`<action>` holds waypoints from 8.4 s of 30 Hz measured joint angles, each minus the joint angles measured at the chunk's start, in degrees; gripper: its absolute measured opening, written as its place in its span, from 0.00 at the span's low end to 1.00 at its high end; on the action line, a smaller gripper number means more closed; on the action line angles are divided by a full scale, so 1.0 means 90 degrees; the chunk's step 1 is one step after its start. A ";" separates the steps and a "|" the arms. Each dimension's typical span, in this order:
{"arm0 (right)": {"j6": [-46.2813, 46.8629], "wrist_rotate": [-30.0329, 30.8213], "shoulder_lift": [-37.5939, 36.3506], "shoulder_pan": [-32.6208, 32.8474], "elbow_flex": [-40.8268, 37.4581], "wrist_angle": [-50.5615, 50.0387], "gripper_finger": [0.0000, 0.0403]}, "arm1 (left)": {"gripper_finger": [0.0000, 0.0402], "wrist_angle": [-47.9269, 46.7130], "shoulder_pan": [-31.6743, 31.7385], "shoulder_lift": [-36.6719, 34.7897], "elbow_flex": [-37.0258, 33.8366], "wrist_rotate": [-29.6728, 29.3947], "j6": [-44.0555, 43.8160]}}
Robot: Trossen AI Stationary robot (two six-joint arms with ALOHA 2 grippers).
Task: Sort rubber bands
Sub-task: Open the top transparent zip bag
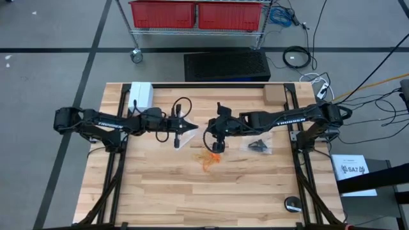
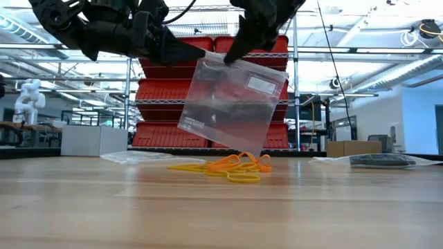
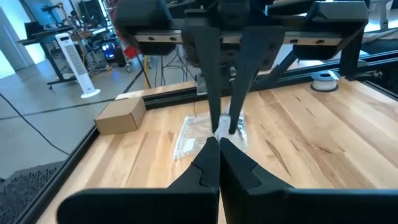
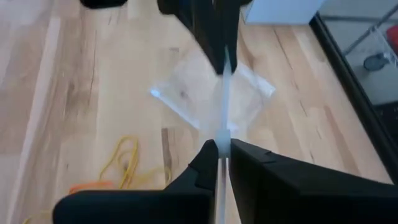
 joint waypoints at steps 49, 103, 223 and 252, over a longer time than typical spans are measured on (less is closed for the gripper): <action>0.1447 0.0156 -0.0038 0.0221 0.1013 -0.3615 0.50 | 0.00 -0.0012 0.0020 -0.0012 0.0000 -0.0044 -0.0019; -0.0166 0.1111 0.0380 0.0007 0.1165 -0.1993 0.00 | 0.00 -0.0126 0.0015 -0.0005 0.0000 -0.0002 -0.0015; 0.0121 0.0244 0.0991 -0.0201 -0.0826 0.3074 0.00 | 0.00 -0.0282 -0.0273 -0.0005 0.0000 -0.0165 -0.0034; 0.0262 0.0266 -0.0177 0.0264 -0.0826 0.1668 0.59 | 0.00 -0.0355 -0.0263 -0.0005 0.0002 -0.0190 -0.0005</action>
